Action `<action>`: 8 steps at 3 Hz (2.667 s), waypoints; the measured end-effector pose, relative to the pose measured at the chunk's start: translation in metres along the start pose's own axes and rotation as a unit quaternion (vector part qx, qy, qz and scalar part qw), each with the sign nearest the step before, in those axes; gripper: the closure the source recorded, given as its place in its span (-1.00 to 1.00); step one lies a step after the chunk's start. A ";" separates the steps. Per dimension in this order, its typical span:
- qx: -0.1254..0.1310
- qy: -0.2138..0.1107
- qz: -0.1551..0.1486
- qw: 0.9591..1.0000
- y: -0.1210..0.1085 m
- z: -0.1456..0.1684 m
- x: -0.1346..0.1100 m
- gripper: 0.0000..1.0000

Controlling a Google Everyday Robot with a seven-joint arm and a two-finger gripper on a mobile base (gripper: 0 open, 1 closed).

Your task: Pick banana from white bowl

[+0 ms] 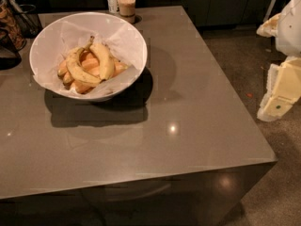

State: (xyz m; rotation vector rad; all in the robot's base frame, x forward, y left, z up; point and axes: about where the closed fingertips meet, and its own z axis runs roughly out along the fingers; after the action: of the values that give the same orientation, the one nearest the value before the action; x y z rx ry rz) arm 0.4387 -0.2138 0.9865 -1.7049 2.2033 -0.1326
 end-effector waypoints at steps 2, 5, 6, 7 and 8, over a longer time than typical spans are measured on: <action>0.004 0.013 0.009 1.000 -0.002 -0.003 -0.008 -1.00; 0.010 0.031 0.003 0.999 -0.021 0.001 -0.049 -1.00; 0.006 0.037 0.001 0.999 -0.038 0.006 -0.076 -1.00; 0.004 0.047 -0.009 0.999 -0.061 0.014 -0.110 -1.00; 0.000 0.040 -0.030 0.999 -0.074 0.023 -0.137 -1.00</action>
Offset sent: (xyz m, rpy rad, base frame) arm 0.0082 0.0273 0.0149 -0.0804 0.0314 -0.1058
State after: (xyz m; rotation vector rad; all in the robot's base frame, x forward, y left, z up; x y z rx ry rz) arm 0.5433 -0.1004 1.0155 -1.7963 2.2084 -0.2201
